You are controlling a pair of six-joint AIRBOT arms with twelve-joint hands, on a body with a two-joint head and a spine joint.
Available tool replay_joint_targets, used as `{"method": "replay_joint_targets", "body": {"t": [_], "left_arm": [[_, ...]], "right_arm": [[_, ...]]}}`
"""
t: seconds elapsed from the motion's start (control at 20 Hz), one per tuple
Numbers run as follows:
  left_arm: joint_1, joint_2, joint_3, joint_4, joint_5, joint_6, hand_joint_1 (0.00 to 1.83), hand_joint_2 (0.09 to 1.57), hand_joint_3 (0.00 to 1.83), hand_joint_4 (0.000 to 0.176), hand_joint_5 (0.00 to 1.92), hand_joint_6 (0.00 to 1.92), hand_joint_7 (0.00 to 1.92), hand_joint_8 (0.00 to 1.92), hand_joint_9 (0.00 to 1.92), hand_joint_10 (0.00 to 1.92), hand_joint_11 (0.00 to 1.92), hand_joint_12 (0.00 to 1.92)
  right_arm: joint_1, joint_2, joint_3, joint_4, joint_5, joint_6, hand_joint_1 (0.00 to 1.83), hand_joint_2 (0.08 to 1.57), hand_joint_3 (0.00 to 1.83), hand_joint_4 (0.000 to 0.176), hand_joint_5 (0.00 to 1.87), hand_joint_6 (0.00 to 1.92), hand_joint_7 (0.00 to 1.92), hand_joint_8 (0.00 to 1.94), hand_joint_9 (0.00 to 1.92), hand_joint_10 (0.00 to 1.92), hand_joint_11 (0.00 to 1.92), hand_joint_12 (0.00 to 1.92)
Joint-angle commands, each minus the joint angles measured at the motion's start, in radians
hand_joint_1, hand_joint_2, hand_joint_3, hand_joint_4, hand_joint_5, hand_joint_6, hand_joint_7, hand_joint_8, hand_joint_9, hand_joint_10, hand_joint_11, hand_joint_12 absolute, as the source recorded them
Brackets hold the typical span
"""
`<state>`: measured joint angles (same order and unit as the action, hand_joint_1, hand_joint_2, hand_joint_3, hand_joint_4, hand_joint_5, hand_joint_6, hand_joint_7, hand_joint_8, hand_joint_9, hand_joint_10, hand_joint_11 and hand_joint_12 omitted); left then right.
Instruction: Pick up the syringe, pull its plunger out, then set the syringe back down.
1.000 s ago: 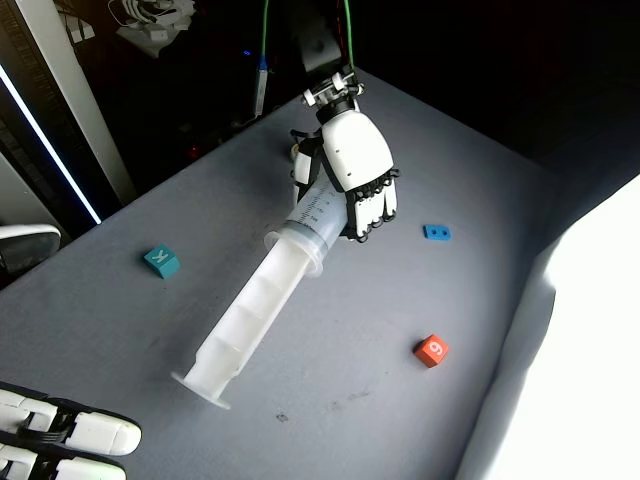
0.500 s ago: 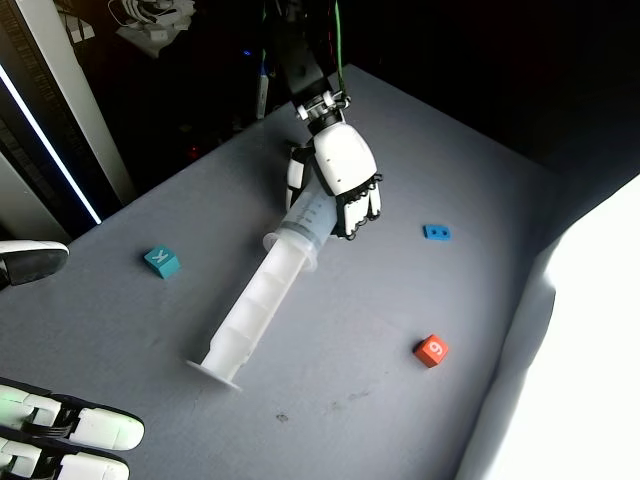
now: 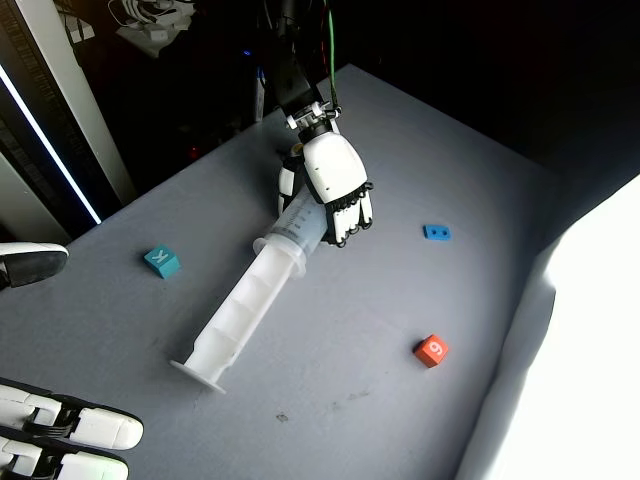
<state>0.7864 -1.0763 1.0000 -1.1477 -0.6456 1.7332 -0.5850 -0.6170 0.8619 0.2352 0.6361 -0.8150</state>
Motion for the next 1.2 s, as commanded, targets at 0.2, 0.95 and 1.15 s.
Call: {"method": "replay_joint_targets", "body": {"t": [0.2, 0.95, 1.15], "left_arm": [[0.004, -0.013, 0.001, 0.0, -0.03, -0.001, 0.48, 1.05, 0.0, 0.0, 0.08, 0.0, 0.23, 0.0, 0.27, 0.01, 0.0, 0.85], [-0.062, 0.022, -0.019, 0.012, 0.007, 0.039, 0.23, 0.91, 0.01, 0.0, 0.0, 0.0, 0.0, 0.0, 0.0, 0.0, 0.0, 0.14], [-0.143, 0.061, -0.04, -0.011, 0.057, 0.13, 0.34, 1.04, 0.02, 0.0, 0.0, 0.0, 0.0, 0.0, 0.0, 0.0, 0.0, 0.09]], "right_arm": [[0.005, 0.006, 0.0, -0.002, 0.129, 0.006, 0.35, 0.84, 0.0, 0.0, 0.0, 0.0, 0.02, 0.0, 0.04, 0.0, 0.0, 0.26], [0.003, 0.006, 0.0, -0.009, 0.132, 0.006, 0.35, 0.81, 0.0, 0.0, 0.0, 0.0, 0.01, 0.0, 0.03, 0.0, 0.0, 0.22], [0.002, 0.006, 0.0, -0.01, 0.132, 0.006, 0.38, 0.8, 0.0, 0.0, 0.0, 0.0, 0.04, 0.0, 0.05, 0.0, 0.0, 0.32]]}}
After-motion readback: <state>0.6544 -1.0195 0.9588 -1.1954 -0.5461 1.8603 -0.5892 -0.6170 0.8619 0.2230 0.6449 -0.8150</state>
